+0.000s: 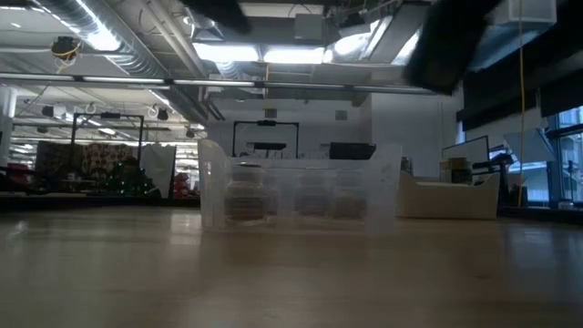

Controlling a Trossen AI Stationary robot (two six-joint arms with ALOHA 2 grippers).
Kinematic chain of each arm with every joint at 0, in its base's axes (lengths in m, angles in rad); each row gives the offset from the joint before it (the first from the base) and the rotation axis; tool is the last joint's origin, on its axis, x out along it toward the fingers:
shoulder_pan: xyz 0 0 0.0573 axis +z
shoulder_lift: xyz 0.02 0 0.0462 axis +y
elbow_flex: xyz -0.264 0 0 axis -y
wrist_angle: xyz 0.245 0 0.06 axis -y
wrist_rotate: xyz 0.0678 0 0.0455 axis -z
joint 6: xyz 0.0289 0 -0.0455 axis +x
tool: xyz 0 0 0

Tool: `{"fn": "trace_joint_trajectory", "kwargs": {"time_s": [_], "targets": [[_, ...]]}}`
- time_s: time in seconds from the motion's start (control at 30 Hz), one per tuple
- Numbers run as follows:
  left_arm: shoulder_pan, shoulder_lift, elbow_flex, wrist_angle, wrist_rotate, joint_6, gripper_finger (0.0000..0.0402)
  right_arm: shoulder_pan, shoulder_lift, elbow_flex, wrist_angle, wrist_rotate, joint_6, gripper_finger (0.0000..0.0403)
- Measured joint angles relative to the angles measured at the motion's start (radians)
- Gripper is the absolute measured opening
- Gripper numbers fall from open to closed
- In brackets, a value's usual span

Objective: Sort spices by type
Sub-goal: Put the black seasoning bottle into the top transparent bin

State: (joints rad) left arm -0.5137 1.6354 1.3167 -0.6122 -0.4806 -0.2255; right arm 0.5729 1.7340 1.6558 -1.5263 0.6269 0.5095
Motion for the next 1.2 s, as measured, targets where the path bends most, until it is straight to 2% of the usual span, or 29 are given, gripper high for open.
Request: {"fn": "trace_joint_trajectory", "kwargs": {"time_s": [0.17,0.27,0.4,0.57,0.7,0.83,1.07,1.2], "targets": [[0.007,-0.041,-0.001,-0.135,-0.002,0.039,0.0205,-0.206,-0.028,0.000,0.078,0.034,-0.202,0.0132],[0.024,-0.093,-0.030,-0.126,-0.005,0.086,0.0205,-0.327,-0.049,0.000,0.178,0.013,-0.345,0.0132],[0.082,-0.225,-0.183,-0.009,-0.005,0.169,0.0205,-0.487,-0.059,0.000,0.312,-0.064,-0.521,0.0132],[0.186,-0.412,-0.401,0.137,-0.008,0.168,0.0205,-0.661,-0.059,0.000,0.420,-0.185,-0.670,0.0132],[0.252,-0.529,-0.530,0.220,-0.005,0.154,0.0205,-0.766,-0.059,0.000,0.524,-0.267,-0.746,0.0132],[0.304,-0.595,-0.627,0.303,-0.006,0.149,0.0205,-0.848,-0.059,0.000,0.563,-0.338,-0.789,0.0132],[0.377,-0.617,-0.733,0.463,-0.004,0.193,0.0205,-0.964,-0.029,0.000,0.628,-0.448,-0.835,0.0132],[0.420,-0.612,-0.754,0.508,-0.003,0.209,0.0205,-1.024,0.010,0.000,0.687,-0.498,-0.875,0.0132]]}}
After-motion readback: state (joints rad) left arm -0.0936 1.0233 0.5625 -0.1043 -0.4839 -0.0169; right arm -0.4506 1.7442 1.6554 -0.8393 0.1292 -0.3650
